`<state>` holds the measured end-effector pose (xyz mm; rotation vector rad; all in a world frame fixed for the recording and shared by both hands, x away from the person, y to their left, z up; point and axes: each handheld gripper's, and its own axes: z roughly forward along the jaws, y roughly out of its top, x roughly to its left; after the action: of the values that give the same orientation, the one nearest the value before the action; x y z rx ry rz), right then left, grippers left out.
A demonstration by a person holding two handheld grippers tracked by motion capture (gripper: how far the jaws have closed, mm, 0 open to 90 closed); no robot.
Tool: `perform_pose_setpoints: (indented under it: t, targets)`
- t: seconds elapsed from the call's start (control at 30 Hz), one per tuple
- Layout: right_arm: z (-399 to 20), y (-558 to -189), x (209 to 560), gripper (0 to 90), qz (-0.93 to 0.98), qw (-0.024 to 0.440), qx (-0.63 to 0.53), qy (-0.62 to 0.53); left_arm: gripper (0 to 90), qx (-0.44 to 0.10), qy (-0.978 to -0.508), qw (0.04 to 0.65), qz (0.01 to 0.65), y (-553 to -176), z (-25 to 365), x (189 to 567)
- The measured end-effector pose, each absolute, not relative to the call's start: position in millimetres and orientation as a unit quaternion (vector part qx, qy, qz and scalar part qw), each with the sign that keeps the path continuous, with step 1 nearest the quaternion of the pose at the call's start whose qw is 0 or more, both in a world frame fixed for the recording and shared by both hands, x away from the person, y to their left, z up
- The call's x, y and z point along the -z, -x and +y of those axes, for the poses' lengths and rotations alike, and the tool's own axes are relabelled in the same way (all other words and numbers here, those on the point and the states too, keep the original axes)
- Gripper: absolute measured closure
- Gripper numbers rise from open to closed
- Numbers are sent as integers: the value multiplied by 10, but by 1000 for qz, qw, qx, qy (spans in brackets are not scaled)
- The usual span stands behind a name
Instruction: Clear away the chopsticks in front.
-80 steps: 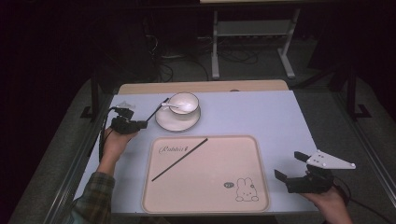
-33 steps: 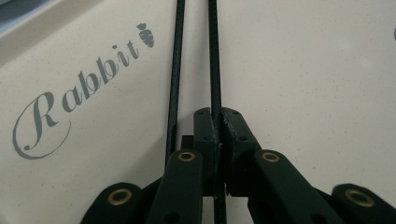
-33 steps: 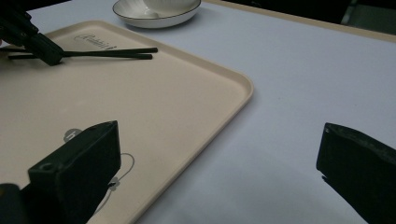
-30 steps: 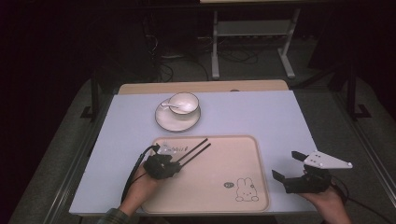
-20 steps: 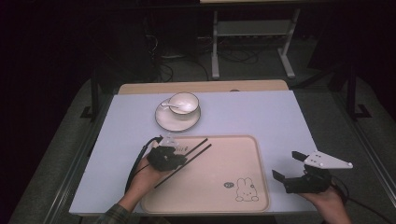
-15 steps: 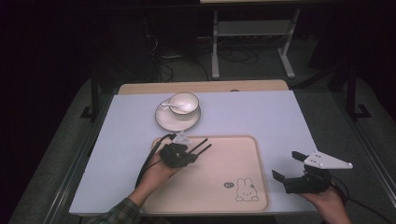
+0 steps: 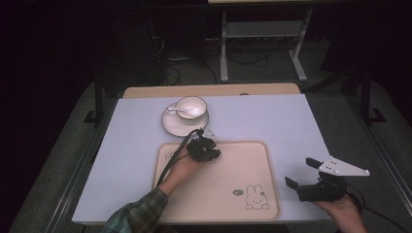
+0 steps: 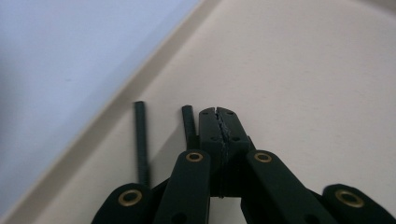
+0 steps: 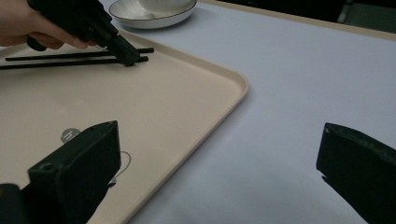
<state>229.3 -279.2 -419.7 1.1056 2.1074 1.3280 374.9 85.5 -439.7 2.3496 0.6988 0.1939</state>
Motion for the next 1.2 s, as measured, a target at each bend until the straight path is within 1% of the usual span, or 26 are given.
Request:
perform_pose_setpoints:
  t: [0.3, 0.97, 1.2]
  targets:
    - [-2788, -2295, 4199, 0, 757, 206, -477, -397, 893, -80, -891, 330, 302, -3816, 1184, 4390]
    - [-2780, -2293, 4198, 0, 756, 205, -477, -398, 893, -82, -876, 318, 354, -3564, 1966, 4351]
    - [-2774, -2295, 4199, 0, 757, 205, -476, -398, 893, -84, -871, 315, 368, -3468, 2175, 4352]
